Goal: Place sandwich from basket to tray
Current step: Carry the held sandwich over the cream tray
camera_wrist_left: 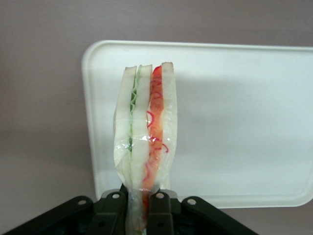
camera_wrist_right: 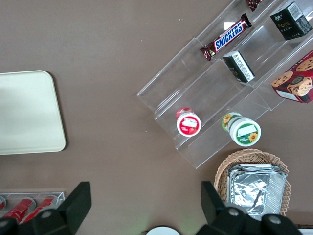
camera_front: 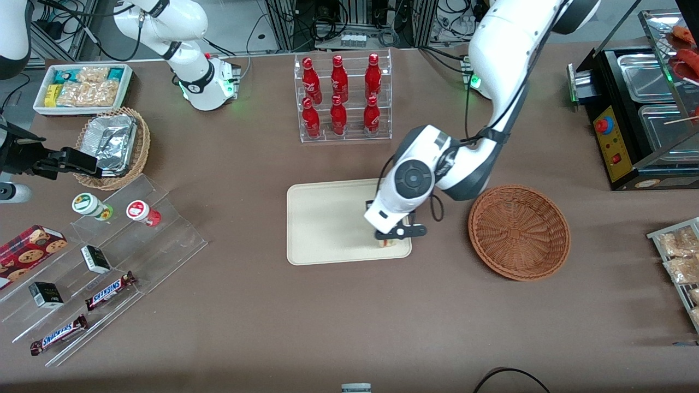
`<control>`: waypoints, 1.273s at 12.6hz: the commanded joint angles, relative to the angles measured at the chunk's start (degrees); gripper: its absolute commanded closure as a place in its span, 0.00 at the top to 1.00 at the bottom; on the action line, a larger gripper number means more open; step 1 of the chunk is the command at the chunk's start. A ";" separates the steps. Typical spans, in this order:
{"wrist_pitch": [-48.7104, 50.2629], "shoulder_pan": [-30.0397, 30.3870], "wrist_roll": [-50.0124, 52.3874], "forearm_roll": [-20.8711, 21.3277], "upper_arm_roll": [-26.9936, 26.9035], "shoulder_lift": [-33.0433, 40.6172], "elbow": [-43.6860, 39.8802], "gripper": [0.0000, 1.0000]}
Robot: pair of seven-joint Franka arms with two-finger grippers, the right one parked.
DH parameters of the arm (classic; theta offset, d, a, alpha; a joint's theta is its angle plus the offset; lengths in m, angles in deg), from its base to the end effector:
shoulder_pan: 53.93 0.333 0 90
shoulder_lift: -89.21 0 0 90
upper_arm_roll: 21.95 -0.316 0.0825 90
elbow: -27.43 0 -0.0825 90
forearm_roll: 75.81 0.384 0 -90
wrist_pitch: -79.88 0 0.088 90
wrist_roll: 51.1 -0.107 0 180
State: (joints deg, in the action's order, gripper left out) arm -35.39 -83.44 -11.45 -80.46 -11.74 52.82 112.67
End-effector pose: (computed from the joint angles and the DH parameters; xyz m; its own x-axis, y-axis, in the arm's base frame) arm 0.5482 -0.4355 0.2974 0.9793 0.0584 -0.1936 0.0722 -0.9953 0.0652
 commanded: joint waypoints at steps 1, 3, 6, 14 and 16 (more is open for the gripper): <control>-3.63 -3.70 0.25 -0.36 -0.54 -4.90 -4.55 0.00; -7.16 -4.15 2.44 -0.36 -0.54 -6.40 -4.99 0.00; -6.73 -7.22 6.55 0.42 -0.98 -8.34 -7.54 0.00; -2.95 -8.98 11.41 5.08 -0.89 -7.99 -7.19 0.00; -2.95 -9.16 11.50 5.26 -0.89 -8.08 -6.93 0.00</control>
State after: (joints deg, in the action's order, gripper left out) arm -39.57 -91.48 -1.55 -76.20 -11.85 45.14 107.13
